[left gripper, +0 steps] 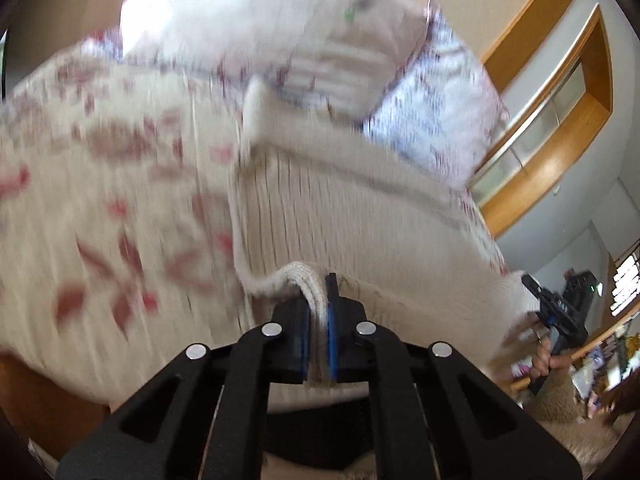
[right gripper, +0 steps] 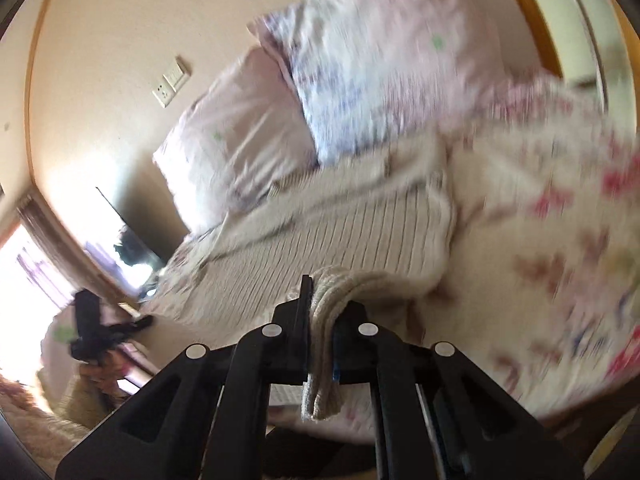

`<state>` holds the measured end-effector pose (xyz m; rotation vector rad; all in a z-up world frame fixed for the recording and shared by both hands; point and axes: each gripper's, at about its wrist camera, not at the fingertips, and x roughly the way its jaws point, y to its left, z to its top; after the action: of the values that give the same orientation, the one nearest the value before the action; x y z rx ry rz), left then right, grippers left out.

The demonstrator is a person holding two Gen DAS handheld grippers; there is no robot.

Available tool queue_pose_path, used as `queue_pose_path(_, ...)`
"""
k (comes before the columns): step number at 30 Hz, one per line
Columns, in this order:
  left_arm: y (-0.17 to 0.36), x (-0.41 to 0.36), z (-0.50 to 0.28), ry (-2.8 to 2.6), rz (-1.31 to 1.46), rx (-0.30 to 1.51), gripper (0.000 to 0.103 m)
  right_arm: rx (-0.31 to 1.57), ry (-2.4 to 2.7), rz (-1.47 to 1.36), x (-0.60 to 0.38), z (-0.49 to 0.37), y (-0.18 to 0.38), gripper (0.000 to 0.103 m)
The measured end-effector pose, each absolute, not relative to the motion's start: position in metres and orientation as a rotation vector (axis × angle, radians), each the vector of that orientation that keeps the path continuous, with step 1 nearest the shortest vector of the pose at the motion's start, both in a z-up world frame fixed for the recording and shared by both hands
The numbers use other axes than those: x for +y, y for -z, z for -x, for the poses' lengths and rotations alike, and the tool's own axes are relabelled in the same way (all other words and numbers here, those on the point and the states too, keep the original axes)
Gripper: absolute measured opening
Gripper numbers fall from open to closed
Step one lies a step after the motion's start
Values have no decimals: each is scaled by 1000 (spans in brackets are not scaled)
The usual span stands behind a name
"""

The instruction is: Fold small clothes

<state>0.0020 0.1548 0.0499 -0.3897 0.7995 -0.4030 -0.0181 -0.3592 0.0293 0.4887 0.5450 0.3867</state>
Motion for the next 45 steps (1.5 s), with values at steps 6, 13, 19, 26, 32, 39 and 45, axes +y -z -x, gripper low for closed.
queue_pose_path(6, -86, 155, -36, 362, 382, 699, 6, 423, -335, -418, -359, 8, -53, 7)
queue_pose_path(13, -93, 153, -51, 346, 383, 674, 6, 400, -314, -400, -360, 4, -52, 7)
queue_pose_path(19, -97, 154, -61, 342, 412, 650, 6, 361, -312, -393, -360, -1, -58, 7)
queue_pose_path(26, -112, 148, -87, 319, 418, 596, 6, 310, -285, -341, -354, -25, -78, 7)
queue_pose_path(32, -131, 137, -124, 283, 363, 550, 6, 281, -222, -267, -346, -53, -94, 7)
queue_pose_path(39, -121, 127, -167, 242, 384, 576, 6, 310, -181, -271, -343, -91, -91, 7)
queue_pose_path(45, -100, 122, -204, 200, 385, 600, 6, 364, -161, -288, -346, -127, -82, 7)
